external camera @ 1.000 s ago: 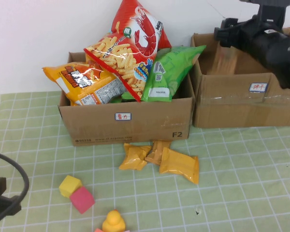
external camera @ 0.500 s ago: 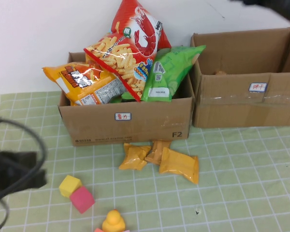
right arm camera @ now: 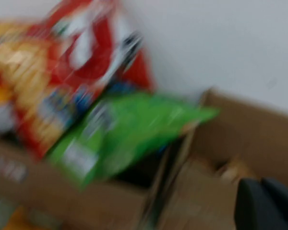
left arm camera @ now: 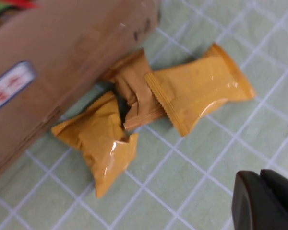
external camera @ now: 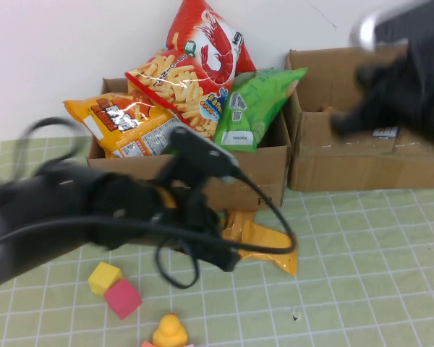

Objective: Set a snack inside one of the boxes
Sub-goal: Pick up the biscuit

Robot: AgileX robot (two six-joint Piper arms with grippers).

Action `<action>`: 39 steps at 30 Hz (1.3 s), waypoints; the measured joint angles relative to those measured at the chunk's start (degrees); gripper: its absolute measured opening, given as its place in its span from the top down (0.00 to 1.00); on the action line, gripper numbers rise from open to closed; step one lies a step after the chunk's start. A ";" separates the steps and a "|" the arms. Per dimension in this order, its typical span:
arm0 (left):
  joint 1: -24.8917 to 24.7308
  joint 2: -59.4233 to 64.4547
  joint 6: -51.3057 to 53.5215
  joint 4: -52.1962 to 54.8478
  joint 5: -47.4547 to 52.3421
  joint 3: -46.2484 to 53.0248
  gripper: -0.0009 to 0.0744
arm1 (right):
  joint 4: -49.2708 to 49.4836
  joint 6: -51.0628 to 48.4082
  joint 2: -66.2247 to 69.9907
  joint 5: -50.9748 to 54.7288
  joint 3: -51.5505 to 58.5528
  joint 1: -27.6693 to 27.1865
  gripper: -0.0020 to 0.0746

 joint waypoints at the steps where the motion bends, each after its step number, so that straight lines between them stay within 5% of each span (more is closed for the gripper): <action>1: -0.57 2.37 0.00 1.63 1.05 -2.26 0.99 | 0.00 0.57 -1.45 1.05 3.27 0.85 0.97; 8: -2.32 14.41 0.24 6.27 4.85 -13.40 0.94 | 0.00 9.99 -13.56 5.58 25.11 1.85 0.97; 11: -3.47 18.65 0.25 6.25 8.75 -18.95 0.75 | 0.00 15.81 -19.44 9.14 33.94 1.85 0.97; 16: -6.12 25.65 0.47 9.07 13.15 -26.25 0.27 | 0.00 22.51 -26.12 16.44 44.23 1.85 0.98; 19: -7.80 29.40 1.19 14.68 14.79 -29.04 0.14 | -0.11 23.43 -26.96 21.05 47.96 1.85 0.98; 29: -8.77 40.55 1.39 21.79 22.35 -41.49 0.09 | -1.04 23.84 -26.96 35.23 50.49 1.85 0.98; 39: -8.55 45.70 3.17 21.79 26.12 -47.74 0.19 | -1.55 23.87 -26.96 40.91 50.49 1.85 0.98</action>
